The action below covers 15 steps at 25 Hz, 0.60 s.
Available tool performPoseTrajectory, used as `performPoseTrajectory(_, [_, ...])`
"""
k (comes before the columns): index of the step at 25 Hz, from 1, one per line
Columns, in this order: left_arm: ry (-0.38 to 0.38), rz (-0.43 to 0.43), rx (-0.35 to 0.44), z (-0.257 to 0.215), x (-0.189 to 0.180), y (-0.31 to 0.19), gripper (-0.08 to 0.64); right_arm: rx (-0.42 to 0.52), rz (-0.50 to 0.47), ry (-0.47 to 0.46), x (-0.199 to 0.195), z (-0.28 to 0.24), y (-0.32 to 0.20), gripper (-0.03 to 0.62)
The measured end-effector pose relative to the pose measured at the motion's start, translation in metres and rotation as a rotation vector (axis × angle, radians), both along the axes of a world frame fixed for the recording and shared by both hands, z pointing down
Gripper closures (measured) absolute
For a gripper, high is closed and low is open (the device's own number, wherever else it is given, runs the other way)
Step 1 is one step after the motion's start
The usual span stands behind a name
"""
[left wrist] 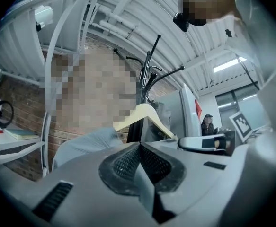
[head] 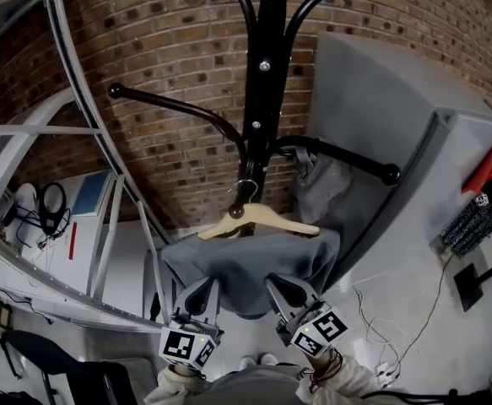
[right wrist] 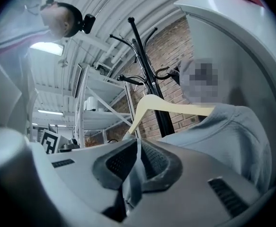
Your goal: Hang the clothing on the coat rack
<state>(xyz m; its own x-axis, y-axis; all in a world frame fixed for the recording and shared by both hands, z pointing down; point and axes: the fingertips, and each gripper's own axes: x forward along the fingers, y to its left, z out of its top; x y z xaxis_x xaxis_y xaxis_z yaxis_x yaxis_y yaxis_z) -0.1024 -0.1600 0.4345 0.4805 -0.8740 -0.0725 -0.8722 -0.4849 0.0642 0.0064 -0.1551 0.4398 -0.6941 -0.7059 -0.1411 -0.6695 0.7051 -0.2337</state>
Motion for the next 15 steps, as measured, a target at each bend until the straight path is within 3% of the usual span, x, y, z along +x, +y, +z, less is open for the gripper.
performPoseTrajectory(15, [0.012, -0.029, -0.010, 0.008, -0.010, 0.010, 0.552, -0.037, 0.061, 0.077, 0.006, 0.019, 0.004, 0.569])
